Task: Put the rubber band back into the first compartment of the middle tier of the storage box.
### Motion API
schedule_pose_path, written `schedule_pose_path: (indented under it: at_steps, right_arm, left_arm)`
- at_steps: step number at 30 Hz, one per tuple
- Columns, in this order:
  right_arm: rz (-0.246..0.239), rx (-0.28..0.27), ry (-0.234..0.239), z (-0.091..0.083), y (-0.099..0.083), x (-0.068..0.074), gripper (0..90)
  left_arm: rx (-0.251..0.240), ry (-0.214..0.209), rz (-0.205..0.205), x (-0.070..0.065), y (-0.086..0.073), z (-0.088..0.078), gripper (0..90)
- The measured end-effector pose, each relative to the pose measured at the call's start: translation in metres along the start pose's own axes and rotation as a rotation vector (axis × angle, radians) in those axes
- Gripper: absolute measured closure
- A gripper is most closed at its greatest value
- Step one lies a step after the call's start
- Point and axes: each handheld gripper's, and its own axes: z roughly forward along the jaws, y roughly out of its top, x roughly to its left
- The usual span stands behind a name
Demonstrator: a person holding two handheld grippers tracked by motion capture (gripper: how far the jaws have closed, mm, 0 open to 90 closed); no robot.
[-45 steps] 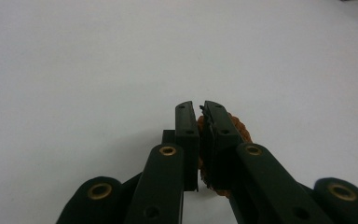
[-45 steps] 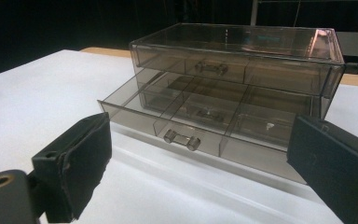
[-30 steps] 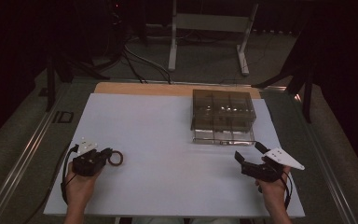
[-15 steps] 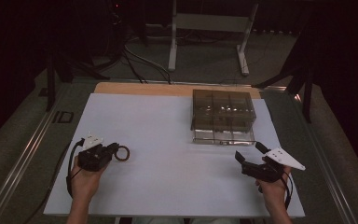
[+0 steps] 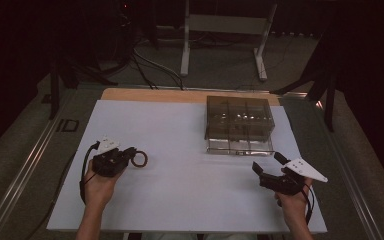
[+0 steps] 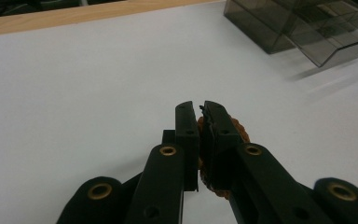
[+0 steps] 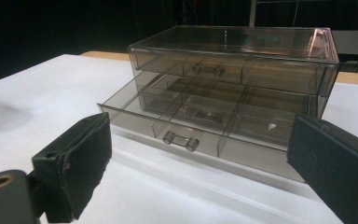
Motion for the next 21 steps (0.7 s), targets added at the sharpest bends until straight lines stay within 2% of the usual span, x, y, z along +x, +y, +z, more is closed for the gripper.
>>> schedule_pose_path:
  at_steps: [5,15,21]
  right_arm:
    - [-0.001,-0.001,0.000,0.000,0.000,0.000,6.9]
    - [0.000,-0.002,0.000,0.000,0.000,0.000,6.9]
    - [0.001,-0.002,0.001,0.000,0.000,0.000,6.9]
  left_arm:
    - [-0.011,-0.023,-0.006,-0.002,0.004,0.004,87.3]
    - [-0.029,-0.042,0.004,-0.002,0.016,0.008,87.3]
    - [-0.057,-0.068,-0.025,0.000,0.022,0.011,87.3]
